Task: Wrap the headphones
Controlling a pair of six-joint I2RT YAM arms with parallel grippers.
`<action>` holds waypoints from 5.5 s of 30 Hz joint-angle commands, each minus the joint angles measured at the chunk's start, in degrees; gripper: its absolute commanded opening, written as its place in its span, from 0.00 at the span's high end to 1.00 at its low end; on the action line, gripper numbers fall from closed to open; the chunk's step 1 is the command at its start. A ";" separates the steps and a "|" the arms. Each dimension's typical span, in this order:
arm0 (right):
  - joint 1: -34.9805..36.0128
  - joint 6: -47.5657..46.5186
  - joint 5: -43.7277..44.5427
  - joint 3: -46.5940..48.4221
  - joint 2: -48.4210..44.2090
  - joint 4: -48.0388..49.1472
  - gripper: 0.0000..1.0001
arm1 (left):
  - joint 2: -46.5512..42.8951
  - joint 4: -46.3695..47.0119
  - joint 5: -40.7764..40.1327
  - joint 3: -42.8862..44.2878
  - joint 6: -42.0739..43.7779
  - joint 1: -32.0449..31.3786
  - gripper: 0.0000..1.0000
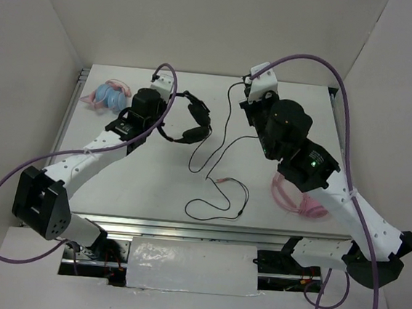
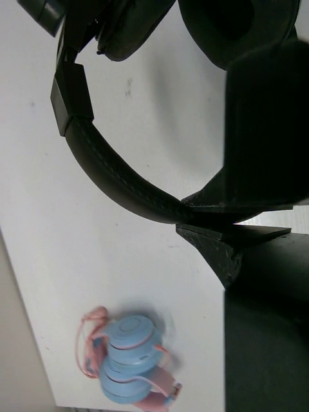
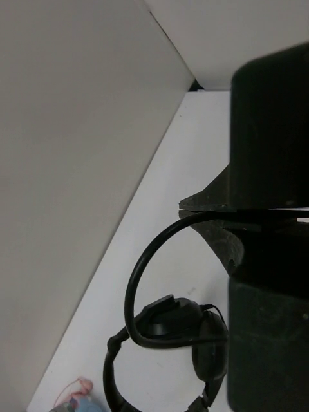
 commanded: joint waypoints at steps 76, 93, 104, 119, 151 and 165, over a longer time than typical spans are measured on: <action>-23.48 33.98 -79.31 -22.36 33.41 47.47 0.97 | -8.93 -6.27 -20.65 40.01 -11.85 -15.96 1.00; -12.66 38.39 -85.38 -9.74 51.07 53.34 0.80 | -4.61 -13.04 -19.42 55.48 -11.15 -15.96 1.00; -9.85 44.62 -90.14 -17.44 52.49 62.36 1.00 | -3.29 -7.59 -27.94 60.67 -2.28 -16.05 1.00; -1.51 40.67 -40.59 -56.73 -3.01 33.49 1.00 | 7.25 -15.04 -28.06 58.12 -11.39 0.72 1.00; 16.79 -0.01 8.85 -24.75 -18.80 16.81 1.00 | 13.16 -4.62 -11.01 16.60 -10.81 6.73 1.00; -13.79 -5.39 -29.11 -8.24 -3.96 17.10 1.00 | -0.73 5.33 1.92 -7.08 2.13 -16.04 1.00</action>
